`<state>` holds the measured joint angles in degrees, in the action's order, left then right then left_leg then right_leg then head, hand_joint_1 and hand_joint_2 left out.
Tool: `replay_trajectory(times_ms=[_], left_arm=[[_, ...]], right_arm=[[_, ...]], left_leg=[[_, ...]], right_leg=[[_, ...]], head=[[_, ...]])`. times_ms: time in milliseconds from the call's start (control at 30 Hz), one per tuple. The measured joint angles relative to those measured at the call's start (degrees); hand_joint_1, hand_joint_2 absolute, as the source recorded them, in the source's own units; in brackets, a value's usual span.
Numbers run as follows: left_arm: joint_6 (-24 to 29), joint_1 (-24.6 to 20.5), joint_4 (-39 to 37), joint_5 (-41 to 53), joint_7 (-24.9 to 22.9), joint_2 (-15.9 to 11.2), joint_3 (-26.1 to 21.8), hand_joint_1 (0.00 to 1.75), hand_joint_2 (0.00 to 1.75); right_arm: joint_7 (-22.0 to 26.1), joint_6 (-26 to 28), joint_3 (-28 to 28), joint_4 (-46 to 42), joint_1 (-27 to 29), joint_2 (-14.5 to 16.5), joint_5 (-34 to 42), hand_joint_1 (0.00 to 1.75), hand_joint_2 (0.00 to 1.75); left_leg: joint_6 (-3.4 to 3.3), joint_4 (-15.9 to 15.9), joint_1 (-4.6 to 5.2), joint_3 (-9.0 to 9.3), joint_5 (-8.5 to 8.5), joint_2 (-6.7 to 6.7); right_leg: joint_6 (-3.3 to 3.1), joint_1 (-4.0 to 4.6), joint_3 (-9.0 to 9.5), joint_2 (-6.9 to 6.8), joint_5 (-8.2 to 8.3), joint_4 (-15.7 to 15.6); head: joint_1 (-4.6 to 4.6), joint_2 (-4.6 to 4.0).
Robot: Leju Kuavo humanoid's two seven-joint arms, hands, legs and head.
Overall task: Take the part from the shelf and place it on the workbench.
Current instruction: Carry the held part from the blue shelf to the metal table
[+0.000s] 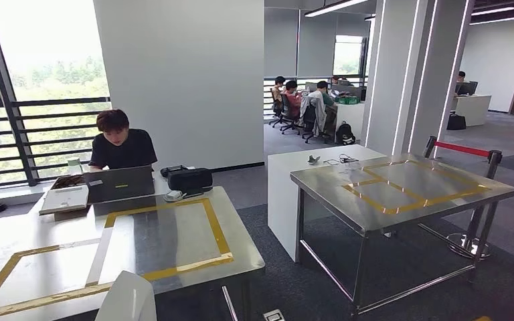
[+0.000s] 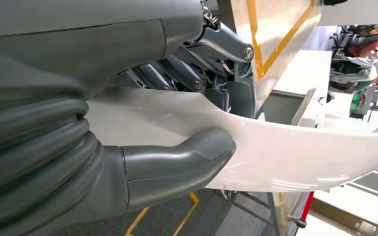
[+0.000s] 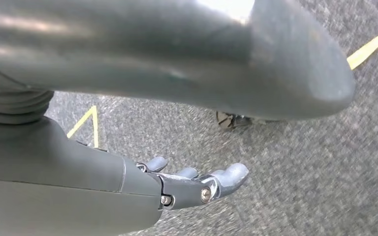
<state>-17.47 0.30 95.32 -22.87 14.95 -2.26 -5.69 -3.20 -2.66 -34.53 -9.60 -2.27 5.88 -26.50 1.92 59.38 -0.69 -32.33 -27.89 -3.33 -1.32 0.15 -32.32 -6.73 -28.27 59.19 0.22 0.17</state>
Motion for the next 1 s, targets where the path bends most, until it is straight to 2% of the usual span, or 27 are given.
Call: replay_trajectory(times_ms=[33, 67, 100, 133, 167, 233, 267, 300, 333, 367, 400, 467, 500, 533, 567, 600, 633, 667, 733, 767, 800, 833, 867, 900, 967, 1000], left_arm=[[-0.02, -0.24, 0.03, -0.02, 0.14, -0.08, -0.13, 1.75, 1.75], [-0.02, -0.5, 0.05, -0.06, 0.25, -0.16, -0.26, 1.75, 1.75], [-0.02, -0.75, 0.05, -0.1, 0.35, -0.23, -0.37, 1.75, 1.75], [-0.01, -1.05, 0.06, -0.16, 0.45, -0.27, -0.44, 1.75, 1.75], [0.01, -1.41, 0.06, -0.2, 0.52, -0.3, -0.47, 1.75, 1.75], [0.1, -2.03, 0.03, -0.24, 0.69, -0.3, -0.49, 1.75, 1.75], [0.14, -2.17, -0.03, -0.23, 0.75, -0.3, -0.49, 1.75, 1.75], [0.19, -2.21, -0.09, -0.25, 0.83, -0.3, -0.49, 1.75, 1.75], [0.21, -2.2, -0.14, -0.29, 0.93, -0.3, -0.49, 1.75, 1.75], [0.22, -2.19, -0.18, -0.44, 1.06, -0.3, -0.49, 1.75, 1.75], [0.19, -2.2, -0.19, -0.76, 1.19, -0.29, -0.49, 1.75, 1.75], [-0.14, -2.32, -0.2, -1.8, 1.34, -0.28, -0.49, 1.75, 1.75], [-0.38, -2.39, -0.22, -2.37, 1.36, -0.28, -0.49, 1.75, 1.75], [-0.59, -2.44, -0.26, -2.78, 1.34, -0.27, -0.49, 1.75, 1.75], [-0.73, -2.43, -0.28, -3.05, 1.33, -0.27, -0.48, 1.75, 1.75], [-0.83, -2.39, -0.31, -3.22, 1.33, -0.28, -0.47, 1.75, 1.75], [-0.88, -2.43, -0.32, -3.33, 1.32, -0.32, -0.45, 1.75, 1.75], [-0.99, -2.55, -0.34, -3.53, 1.29, -0.35, -0.43, 1.75, 1.75], [-1.54, -2.83, -0.45, -4.61, 1.05, -0.38, -0.35, 1.75, 1.75], [-1.9, -2.87, -0.57, -5.26, 0.88, -0.37, -0.32, 1.75, 1.75], [-2.2, -2.85, -0.72, -5.86, 0.72, -0.37, -0.29, 1.75, 1.75], [-2.37, -2.82, -0.89, -6.2, 0.61, -0.37, -0.28, 1.75, 1.75], [-2.45, -2.81, -1.02, -6.39, 0.56, -0.38, -0.27, 1.75, 1.75], [-2.5, -2.84, -1.1, -6.5, 0.53, -0.39, -0.27, 1.75, 1.75], [-2.61, -3.01, -1.18, -6.57, 0.52, -0.41, -0.26, 1.75, 1.75], [-2.67, -3.11, -1.2, -6.61, 0.52, -0.41, -0.25, 1.75, 1.75]], right_arm=[[-0.14, 0.08, -0.13, 0.0, -0.08, -0.03, 0.17, 0.0, 0.0], [-0.35, 0.14, -0.3, 0.0, -0.18, -0.04, 0.35, 0.0, 0.0], [-0.57, 0.24, -0.51, -0.01, -0.32, -0.07, 0.51, 0.0, 0.0], [-0.74, 0.34, -0.72, -0.01, -0.46, -0.11, 0.67, 0.0, 0.0], [-0.9, 0.42, -0.9, -0.01, -0.56, -0.15, 0.78, 0.0, 0.0], [-1.28, 0.54, -1.16, -0.01, -0.52, -0.22, 0.89, 0.0, 0.0], [-1.51, 0.57, -1.25, 0.0, -0.39, -0.24, 0.92, 0.0, 0.0], [-1.67, 0.61, -1.31, 0.0, -0.24, -0.26, 0.93, 0.0, 0.0], [-1.76, 0.64, -1.37, 0.0, -0.12, -0.27, 0.94, 0.0, 0.0], [-1.79, 0.68, -1.43, 0.0, -0.07, -0.27, 0.95, 0.0, 0.0], [-1.79, 0.69, -1.51, 0.0, -0.07, -0.27, 0.94, 0.0, 0.0], [-1.76, 0.71, -1.69, 0.0, -0.08, -0.32, 0.93, 0.0, 0.0], [-1.76, 0.72, -1.79, 0.0, -0.08, -0.35, 0.92, 0.0, 0.0], [-1.76, 0.72, -1.91, 0.0, -0.1, -0.38, 0.92, 0.0, 0.0], [-1.74, 0.72, -2.02, 0.0, -0.16, -0.38, 0.92, 0.0, 0.0], [-1.72, 0.7, -2.13, 0.0, -0.25, -0.37, 0.92, 0.0, 0.0], [-1.65, 0.69, -2.2, 0.0, -0.33, -0.37, 0.92, 0.0, 0.0], [-1.58, 0.68, -2.24, 0.0, -0.38, -0.36, 0.92, 0.0, 0.0], [-1.46, 0.64, -2.33, 0.0, -0.32, -0.36, 0.92, 0.0, 0.0], [-1.44, 0.62, -2.38, 0.0, -0.24, -0.36, 0.92, 0.0, 0.0], [-1.39, 0.61, -2.43, 0.0, -0.18, -0.36, 0.92, 0.0, 0.0], [-1.34, 0.61, -2.48, 0.0, -0.14, -0.36, 0.92, 0.0, 0.0], [-1.28, 0.59, -2.51, 0.0, -0.15, -0.36, 0.92, 0.0, 0.0], [-1.22, 0.57, -2.55, 0.0, -0.19, -0.35, 0.92, 0.0, 0.0], [-1.15, 0.54, -2.6, -0.01, -0.3, -0.37, 0.92, 0.0, 0.0], [-1.15, 0.54, -2.61, -0.01, -0.35, -0.38, 0.92, 0.0, 0.0]], left_leg=[[-0.37, -0.14, 0.15, -0.12, -0.04, 0.13], [-0.67, -0.21, 0.16, -0.34, 0.16, 0.84], [-0.98, -0.36, 0.07, -0.43, 0.34, 1.49], [-1.29, -0.51, -0.09, -0.47, 0.54, 2.08], [-1.6, -0.67, -0.29, -0.49, 0.76, 2.64], [-1.99, -0.73, -0.53, -0.68, 1.07, 3.77], [-2.08, -0.68, -0.55, -0.85, 1.16, 4.46], [-2.09, -0.6, -0.55, -1.0, 1.22, 5.23], [-2.05, -0.52, -0.55, -1.11, 1.28, 6.04], [-1.98, -0.43, -0.56, -1.17, 1.34, 6.86], [-1.86, -0.38, -0.59, -1.2, 1.4, 7.63], [-1.4, -0.3, -0.62, -1.42, 1.6, 9.02], [-1.04, -0.32, -0.7, -1.65, 1.76, 9.66], [-0.6, -0.44, -0.8, -1.89, 1.98, 10.3], [-0.13, -0.65, -0.91, -2.08, 2.22, 11.01], [0.24, -0.76, -0.97, -2.29, 2.37, 11.05], [0.49, -0.39, -0.85, -2.62, 2.12, 10.06], [0.64, 0.92, -0.68, -3.34, 1.26, 8.46], [0.8, 7.04, -0.43, -6.16, -2.23, 4.96], [0.92, 10.87, -0.45, -7.84, -4.02, 4.27], [1.05, 13.81, -0.46, -9.03, -5.09, 3.97], [1.13, 14.81, -0.47, -9.23, -5.05, 3.78], [1.18, 13.57, -0.47, -8.3, -4.0, 3.52], [1.16, 10.29, -0.47, -6.34, -2.27, 2.91], [0.65, 2.83, -0.24, -2.21, 0.07, 0.14], [0.18, 0.68, -0.1, -1.09, 0.49, -0.73]], right_leg=[[0.3, 0.1, 0.04, -0.54, 0.01, 0.01], [0.59, 0.06, 0.14, -1.09, 0.04, -0.05], [0.96, -0.05, 0.24, -1.06, -0.07, 0.05], [1.32, -0.21, 0.08, -0.08, -0.64, 0.68], [1.69, -0.37, -0.55, 1.56, -1.81, 2.31], [2.23, -0.63, -3.48, 5.18, -5.43, 8.88], [2.36, -0.68, -5.23, 5.96, -6.96, 12.59], [2.4, -0.7, -6.48, 6.27, -7.62, 15.13], [2.34, -0.71, -6.76, 6.39, -7.12, 15.59], [2.19, -0.71, -5.88, 6.6, -5.5, 13.59], [1.94, -0.72, -4.08, 7.35, -3.27, 9.74], [1.47, -0.77, -0.66, 10.07, -0.36, 2.21], [1.36, -0.72, 0.15, 11.0, 0.09, 0.25], [1.28, -0.63, 0.31, 11.26, -0.03, -0.34], [1.2, -0.52, 0.29, 10.62, 0.12, -0.52], [0.9, -0.6, 0.37, 9.89, 0.32, -0.78], [0.48, -0.69, 0.5, 9.16, 0.54, -1.13], [0.08, -0.8, 0.62, 8.37, 0.73, -1.49], [-0.49, -0.75, 0.73, 6.7, 0.79, -1.78], [-0.59, -0.66, 0.71, 5.85, 0.72, -1.74], [-0.64, -0.6, 0.7, 4.98, 0.67, -1.69], [-0.63, -0.57, 0.7, 4.13, 0.62, -1.63], [-0.57, -0.56, 0.73, 3.32, 0.55, -1.56], [-0.44, -0.57, 0.78, 2.59, 0.44, -1.45], [0.06, -0.33, 0.88, 1.33, 0.05, -1.04], [0.35, -0.15, 0.92, 0.79, -0.11, -0.85]], head=[[0.03, 0.0], [0.07, 0.0], [0.1, 0.0], [0.13, 0.0], [0.19, 0.0], [0.3, 0.0], [0.34, 0.0], [0.37, 0.0], [0.38, 0.0], [0.39, 0.0], [0.4, 0.0], [0.38, 0.0], [0.36, 0.0], [0.34, 0.0], [0.36, 0.0], [0.36, 0.0], [0.3, 0.0], [0.22, 0.0], [0.04, 0.0], [0.02, 0.0], [0.0, 0.0], [-0.01, 0.0], [-0.02, 0.0], [-0.02, 0.0], [-0.04, 0.0], [0.0, 0.0]])
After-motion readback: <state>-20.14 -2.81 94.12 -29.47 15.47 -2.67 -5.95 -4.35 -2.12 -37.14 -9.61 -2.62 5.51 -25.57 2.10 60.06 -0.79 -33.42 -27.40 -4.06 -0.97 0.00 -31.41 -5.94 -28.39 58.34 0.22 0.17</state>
